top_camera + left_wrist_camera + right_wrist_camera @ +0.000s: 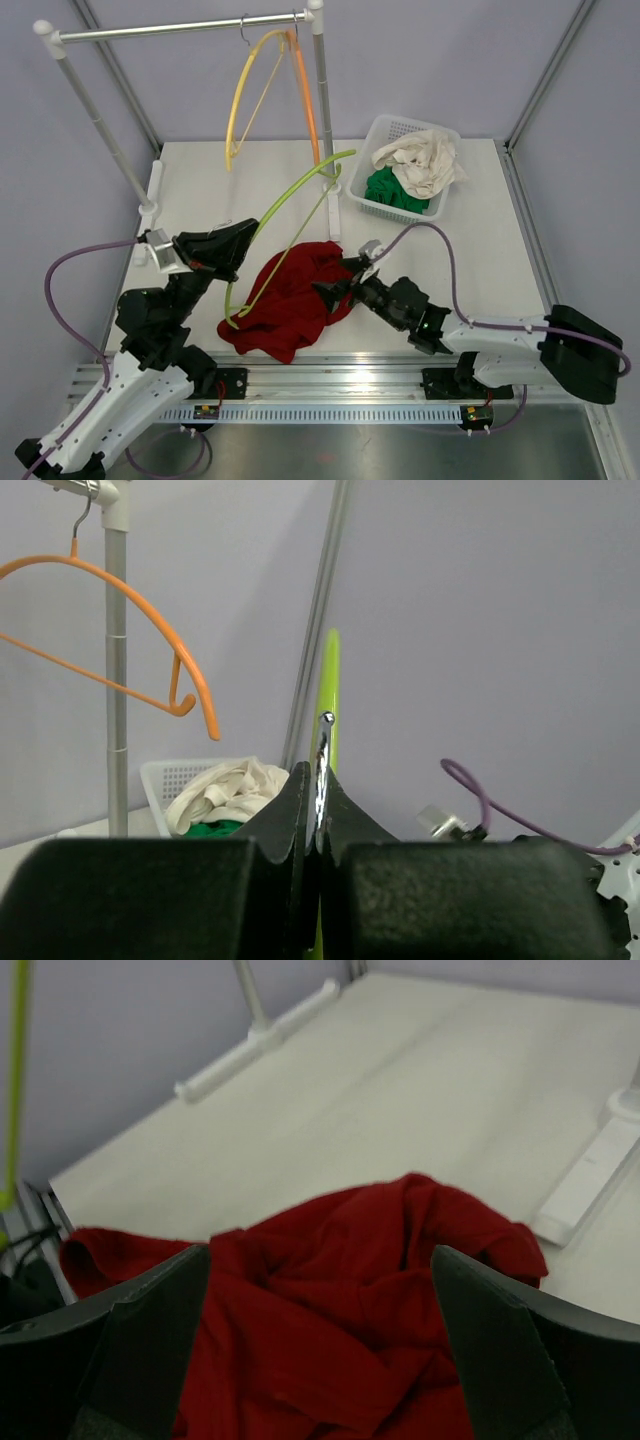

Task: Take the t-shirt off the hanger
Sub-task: Place the tshirt into the basket

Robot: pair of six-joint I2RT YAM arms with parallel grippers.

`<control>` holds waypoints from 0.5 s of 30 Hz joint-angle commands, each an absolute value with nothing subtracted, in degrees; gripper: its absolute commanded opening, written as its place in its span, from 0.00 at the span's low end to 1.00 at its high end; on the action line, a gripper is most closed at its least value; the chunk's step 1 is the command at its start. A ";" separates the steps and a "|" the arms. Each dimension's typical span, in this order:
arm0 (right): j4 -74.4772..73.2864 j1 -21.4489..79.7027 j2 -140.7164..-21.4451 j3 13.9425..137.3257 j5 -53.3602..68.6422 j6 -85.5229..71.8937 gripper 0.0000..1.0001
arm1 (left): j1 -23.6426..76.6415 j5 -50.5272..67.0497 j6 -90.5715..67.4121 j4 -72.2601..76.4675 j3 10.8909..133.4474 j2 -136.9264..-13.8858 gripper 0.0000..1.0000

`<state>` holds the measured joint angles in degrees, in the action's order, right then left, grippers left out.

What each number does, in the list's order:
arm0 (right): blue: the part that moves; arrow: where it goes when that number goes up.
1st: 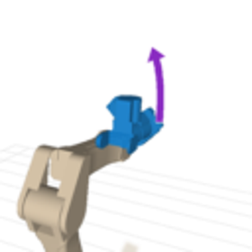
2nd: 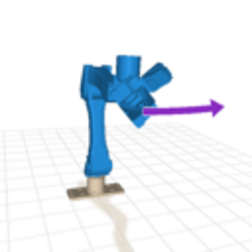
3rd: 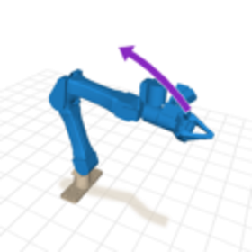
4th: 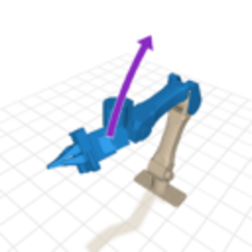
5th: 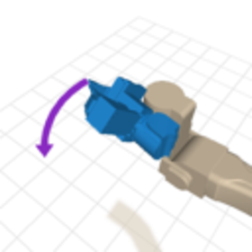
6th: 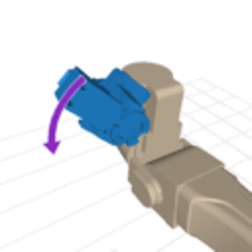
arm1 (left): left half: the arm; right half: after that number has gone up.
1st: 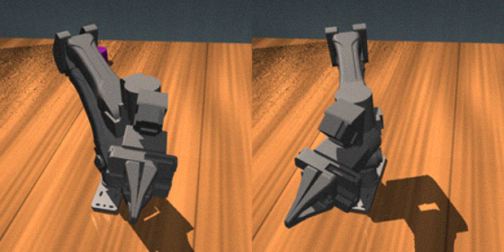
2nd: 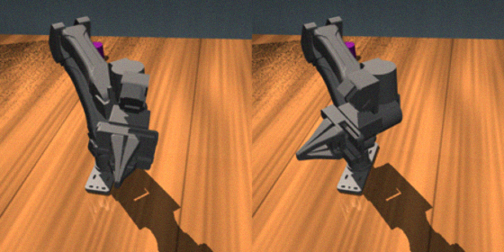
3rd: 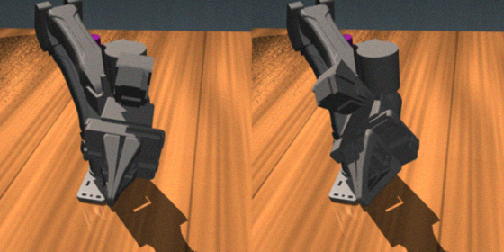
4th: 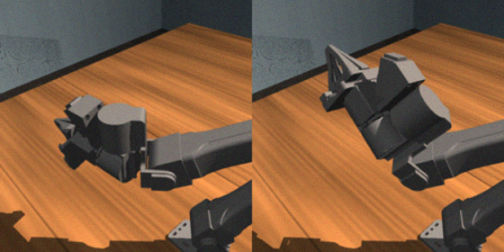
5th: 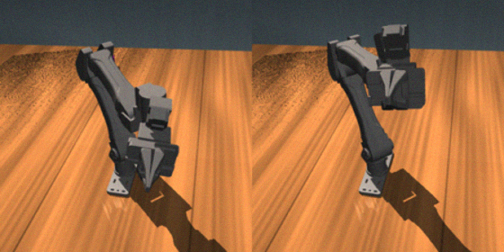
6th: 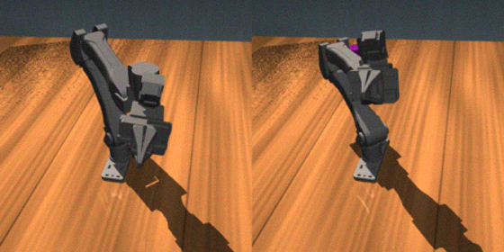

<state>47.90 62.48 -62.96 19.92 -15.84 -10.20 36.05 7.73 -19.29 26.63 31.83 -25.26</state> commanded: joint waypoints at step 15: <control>37.53 67.23 -94.74 37.52 4.57 -5.80 0.99 | 36.04 -0.97 -15.56 17.40 33.66 -17.49 0.00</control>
